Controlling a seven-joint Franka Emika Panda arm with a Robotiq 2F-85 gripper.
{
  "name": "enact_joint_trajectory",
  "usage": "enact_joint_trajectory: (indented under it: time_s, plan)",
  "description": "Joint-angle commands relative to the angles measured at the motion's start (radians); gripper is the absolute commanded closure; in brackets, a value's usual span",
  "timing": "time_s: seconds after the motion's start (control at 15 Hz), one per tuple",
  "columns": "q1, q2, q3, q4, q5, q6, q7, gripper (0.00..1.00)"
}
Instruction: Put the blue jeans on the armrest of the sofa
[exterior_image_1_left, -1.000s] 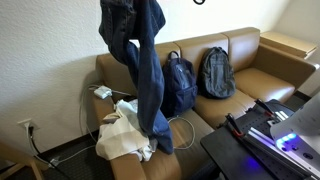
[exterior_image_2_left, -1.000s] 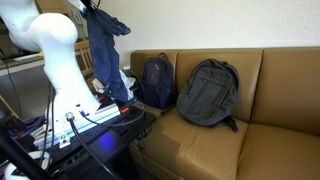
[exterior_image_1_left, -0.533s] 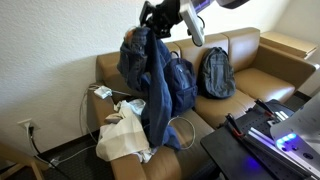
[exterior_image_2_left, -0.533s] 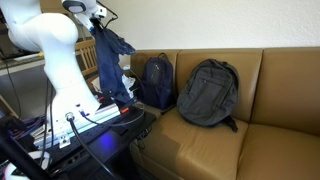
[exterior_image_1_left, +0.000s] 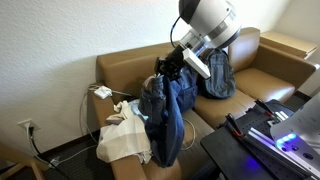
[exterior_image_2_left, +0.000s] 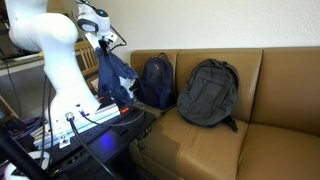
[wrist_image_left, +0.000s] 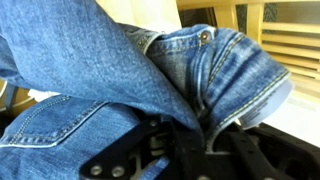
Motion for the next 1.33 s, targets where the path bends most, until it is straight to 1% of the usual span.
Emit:
enact_joint_trajectory:
  time_s: [0.0, 0.07, 0.13, 0.33, 0.4, 0.53, 0.67, 0.93, 1.07, 1.13, 1.2, 1.27]
  plan:
    - [-0.003, 0.031, -0.040, 0.000, -0.162, -0.148, 0.190, 0.95]
    - [0.009, 0.028, -0.030, -0.004, -0.107, -0.093, 0.115, 0.95]
    - [0.008, 0.039, -0.034, -0.004, -0.125, -0.100, 0.134, 0.79]
    - [0.011, 0.045, -0.034, -0.004, -0.125, -0.097, 0.130, 0.79]
    - [0.011, 0.045, -0.034, -0.004, -0.125, -0.097, 0.130, 0.95]
    - [0.010, 0.015, -0.006, -0.001, 0.017, -0.028, -0.034, 0.95]
    - [0.029, -0.010, 0.013, -0.019, 0.103, 0.035, -0.177, 0.95]
    - [0.068, -0.024, 0.042, -0.009, 0.305, 0.159, -0.481, 0.95]
    - [0.091, -0.028, 0.039, 0.017, 0.427, 0.224, -0.645, 0.95]
    - [0.095, -0.041, 0.031, 0.028, 0.509, 0.231, -0.720, 0.95]
    - [0.086, 0.004, 0.039, 0.008, 0.404, 0.201, -0.597, 0.95]
    - [0.089, 0.001, 0.039, 0.010, 0.427, 0.206, -0.624, 0.79]
